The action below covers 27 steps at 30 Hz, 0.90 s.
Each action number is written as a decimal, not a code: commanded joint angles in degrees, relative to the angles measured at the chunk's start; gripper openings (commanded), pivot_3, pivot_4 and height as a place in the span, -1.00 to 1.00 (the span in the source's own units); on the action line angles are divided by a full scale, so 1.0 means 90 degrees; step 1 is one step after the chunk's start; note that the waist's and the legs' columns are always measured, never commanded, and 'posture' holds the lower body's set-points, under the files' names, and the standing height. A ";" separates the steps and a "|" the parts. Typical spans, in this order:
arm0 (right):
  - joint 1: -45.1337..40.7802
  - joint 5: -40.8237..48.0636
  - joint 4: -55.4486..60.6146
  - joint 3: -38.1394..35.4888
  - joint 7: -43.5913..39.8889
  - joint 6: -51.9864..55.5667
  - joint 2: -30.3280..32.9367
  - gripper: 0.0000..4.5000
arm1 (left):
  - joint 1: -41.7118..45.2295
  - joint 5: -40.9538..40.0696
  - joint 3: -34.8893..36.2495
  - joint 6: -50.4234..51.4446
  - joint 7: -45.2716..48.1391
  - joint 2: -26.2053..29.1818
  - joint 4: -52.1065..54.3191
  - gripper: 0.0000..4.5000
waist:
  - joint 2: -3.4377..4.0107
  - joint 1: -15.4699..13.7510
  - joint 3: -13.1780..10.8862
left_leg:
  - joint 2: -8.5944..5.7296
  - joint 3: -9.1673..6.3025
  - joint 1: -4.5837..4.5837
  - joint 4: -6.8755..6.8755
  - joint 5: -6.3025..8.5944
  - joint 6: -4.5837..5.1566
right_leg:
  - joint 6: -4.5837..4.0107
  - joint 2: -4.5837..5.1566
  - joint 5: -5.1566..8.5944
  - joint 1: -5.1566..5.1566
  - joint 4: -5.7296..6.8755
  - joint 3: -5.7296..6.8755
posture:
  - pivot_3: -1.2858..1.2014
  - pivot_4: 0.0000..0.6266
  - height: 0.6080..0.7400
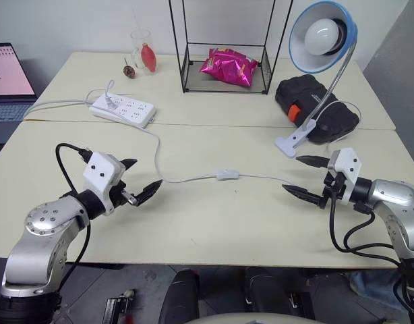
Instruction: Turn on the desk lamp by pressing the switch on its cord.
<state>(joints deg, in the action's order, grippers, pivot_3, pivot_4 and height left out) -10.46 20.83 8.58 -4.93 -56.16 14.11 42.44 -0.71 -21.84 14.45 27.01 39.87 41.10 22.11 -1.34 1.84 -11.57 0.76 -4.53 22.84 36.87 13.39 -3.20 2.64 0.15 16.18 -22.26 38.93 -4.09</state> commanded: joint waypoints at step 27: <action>0.0133 0.0248 0.1352 0.0124 0.0650 0.1168 -0.0008 1.00 | 0.2058 -0.0180 -0.1620 -0.0041 0.1344 -0.0379 -0.1385 0.99 | -0.0001 -0.0018 0.0000 | -0.0007 -0.0006 0.0006 0.0003 0.0000 0.0000 | 0.0002 -0.0001 -0.0001 0.0001 0.0002 0.0004 | 0.03 -0.52 1.00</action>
<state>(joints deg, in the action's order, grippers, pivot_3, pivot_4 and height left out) -9.45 21.60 16.76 -3.17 -51.72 22.10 42.09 15.39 -22.65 1.77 25.95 49.70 38.11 10.95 -1.36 1.67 -11.57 0.71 -4.57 22.91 36.90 13.39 -3.20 2.66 0.13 16.17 -22.27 38.94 -4.06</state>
